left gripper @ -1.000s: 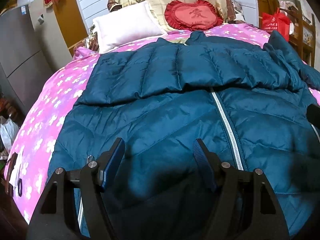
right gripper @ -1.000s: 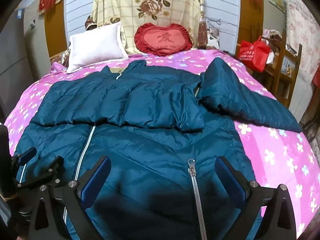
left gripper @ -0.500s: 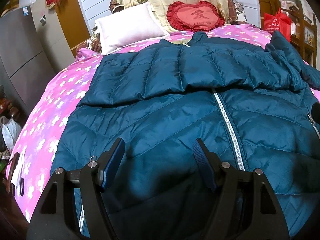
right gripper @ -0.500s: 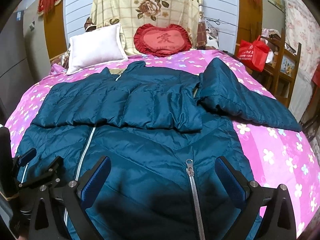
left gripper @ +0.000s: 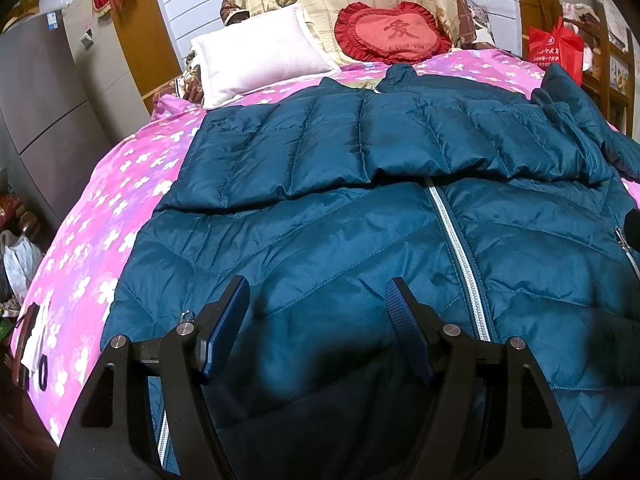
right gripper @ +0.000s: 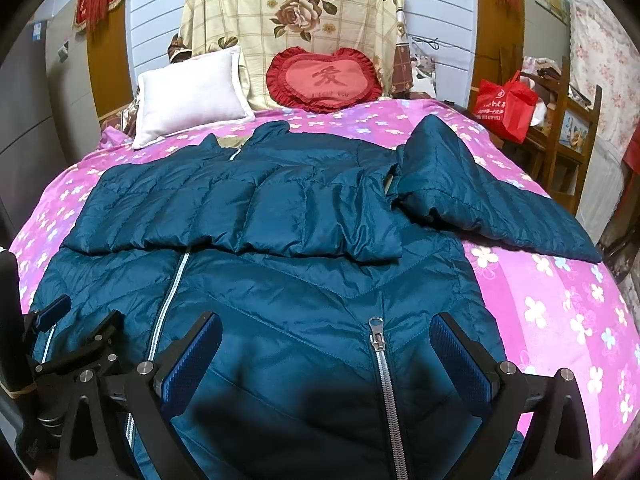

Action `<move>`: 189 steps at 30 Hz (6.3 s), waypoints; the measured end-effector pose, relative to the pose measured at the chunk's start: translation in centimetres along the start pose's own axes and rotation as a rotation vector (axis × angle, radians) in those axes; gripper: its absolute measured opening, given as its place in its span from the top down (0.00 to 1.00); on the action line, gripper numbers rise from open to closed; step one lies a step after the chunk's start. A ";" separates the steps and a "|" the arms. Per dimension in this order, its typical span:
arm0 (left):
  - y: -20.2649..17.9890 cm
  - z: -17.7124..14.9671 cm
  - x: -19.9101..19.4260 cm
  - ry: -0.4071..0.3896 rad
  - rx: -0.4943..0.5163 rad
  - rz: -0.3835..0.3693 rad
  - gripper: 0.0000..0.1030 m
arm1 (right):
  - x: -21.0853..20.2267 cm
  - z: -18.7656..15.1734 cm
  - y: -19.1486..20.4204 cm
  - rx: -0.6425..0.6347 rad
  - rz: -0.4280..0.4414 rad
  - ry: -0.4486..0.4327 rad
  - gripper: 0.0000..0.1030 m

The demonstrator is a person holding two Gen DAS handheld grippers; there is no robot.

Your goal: Fold large clothes

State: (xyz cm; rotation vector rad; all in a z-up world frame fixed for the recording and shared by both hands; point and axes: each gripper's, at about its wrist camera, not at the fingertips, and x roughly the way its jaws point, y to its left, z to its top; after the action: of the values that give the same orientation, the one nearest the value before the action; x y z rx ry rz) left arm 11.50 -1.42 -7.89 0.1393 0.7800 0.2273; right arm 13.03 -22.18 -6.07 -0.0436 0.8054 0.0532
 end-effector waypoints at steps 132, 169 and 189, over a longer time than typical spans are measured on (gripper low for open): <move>6.7 4.2 7.7 0.100 -0.290 -0.156 0.30 | 2.5 12.9 -9.5 0.033 -0.003 -0.175 0.76; -1.6 11.4 4.8 0.083 -0.275 -0.496 0.19 | 4.9 0.5 -4.7 0.136 0.109 0.161 0.17; 12.0 11.8 5.4 0.008 -0.448 -0.360 0.91 | 5.7 -0.5 -4.1 0.080 0.110 0.214 0.02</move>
State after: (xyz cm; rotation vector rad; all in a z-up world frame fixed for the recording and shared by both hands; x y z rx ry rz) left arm 21.78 11.05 -0.81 -0.4223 0.7307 0.0564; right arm 16.94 -26.16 -10.44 0.0717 1.0230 0.1221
